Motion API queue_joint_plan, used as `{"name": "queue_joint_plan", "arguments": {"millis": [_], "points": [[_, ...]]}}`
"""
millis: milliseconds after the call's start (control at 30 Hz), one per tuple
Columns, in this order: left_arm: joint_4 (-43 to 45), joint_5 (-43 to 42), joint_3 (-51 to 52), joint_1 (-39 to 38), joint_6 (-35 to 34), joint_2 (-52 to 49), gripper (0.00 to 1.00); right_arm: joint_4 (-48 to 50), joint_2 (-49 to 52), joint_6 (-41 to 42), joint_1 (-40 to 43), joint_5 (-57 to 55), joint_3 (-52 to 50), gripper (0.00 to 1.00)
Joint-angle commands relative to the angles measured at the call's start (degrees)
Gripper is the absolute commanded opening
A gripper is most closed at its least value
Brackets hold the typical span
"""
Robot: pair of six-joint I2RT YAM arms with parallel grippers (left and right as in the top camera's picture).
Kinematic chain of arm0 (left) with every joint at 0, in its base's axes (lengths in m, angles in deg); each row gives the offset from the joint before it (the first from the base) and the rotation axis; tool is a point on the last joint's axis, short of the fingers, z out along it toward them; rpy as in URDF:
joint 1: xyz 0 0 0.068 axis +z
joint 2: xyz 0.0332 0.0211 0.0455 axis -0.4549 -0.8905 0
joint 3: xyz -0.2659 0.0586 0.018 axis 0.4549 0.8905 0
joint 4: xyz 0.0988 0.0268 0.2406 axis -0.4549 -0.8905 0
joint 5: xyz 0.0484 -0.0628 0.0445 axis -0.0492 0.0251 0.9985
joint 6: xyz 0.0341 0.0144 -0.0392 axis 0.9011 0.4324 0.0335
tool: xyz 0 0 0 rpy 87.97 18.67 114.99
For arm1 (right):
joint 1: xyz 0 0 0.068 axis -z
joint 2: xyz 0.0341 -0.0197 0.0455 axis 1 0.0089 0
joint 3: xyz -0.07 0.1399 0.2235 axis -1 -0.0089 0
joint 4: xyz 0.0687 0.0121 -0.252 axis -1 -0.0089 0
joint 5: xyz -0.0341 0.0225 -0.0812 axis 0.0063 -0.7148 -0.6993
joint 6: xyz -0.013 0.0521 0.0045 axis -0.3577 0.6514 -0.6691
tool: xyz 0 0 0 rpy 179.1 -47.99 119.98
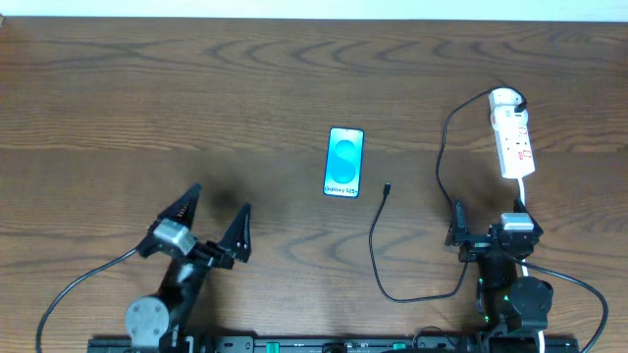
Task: Plug charger to phone and switch on socket
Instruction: 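Open the left gripper and raise the left arm toward the phone, then move the left gripper over the blue phone and lower onto it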
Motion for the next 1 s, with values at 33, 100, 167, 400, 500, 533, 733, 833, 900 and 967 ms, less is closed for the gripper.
{"name": "queue_joint_plan", "arguments": {"millis": [33,100,167,400,500,533,733,833,900,967], "points": [[0.8,5.8,-5.9,0.3,2.0,-2.4,0.98,-0.2,-0.1,-0.5,0.1,-0.1,-0.1,0.99],[-3.2,8.0,-12.2,0.3,4.8,-7.1,0.98,-0.2,-0.1,-0.5,0.1,-0.1,-0.1,0.99],[-13.7,10.4,-21.8,0.3,5.0,-14.5,0.98,-0.2,-0.1,-0.5,0.1,-0.1,-0.1,0.99],[-59.6,4.8,-63.2,0.2,11.2,-49.1,0.98,-0.2,-0.1,-0.5,0.1,-0.1,-0.1,0.99],[-66.5,-5.9,-71.8,0.2,11.1,-58.8,0.98,-0.2,-0.1,-0.5,0.1,-0.1,-0.1,0.99],[-66.6,-6.5,-72.7,0.2,10.8,-60.7,0.98,-0.2,-0.1,-0.5,0.1,-0.1,-0.1,0.99],[-78.9,-2.8,-83.6,-0.9,6.1,-74.3,0.98,-0.2,-0.1,-0.5,0.1,-0.1,-0.1,0.99],[-93.2,8.3,-96.3,-4.8,6.0,-85.4,0.98,-0.2,-0.1,-0.5,0.1,-0.1,-0.1,0.99],[-100.5,13.5,-103.5,-7.5,5.1,-91.9,0.97,-0.2,-0.1,-0.5,0.1,-0.1,-0.1,0.99],[-106.9,18.3,-111.1,-10.7,3.6,-99.4,0.98,-0.2,-0.1,-0.5,0.1,-0.1,-0.1,0.99]]}}
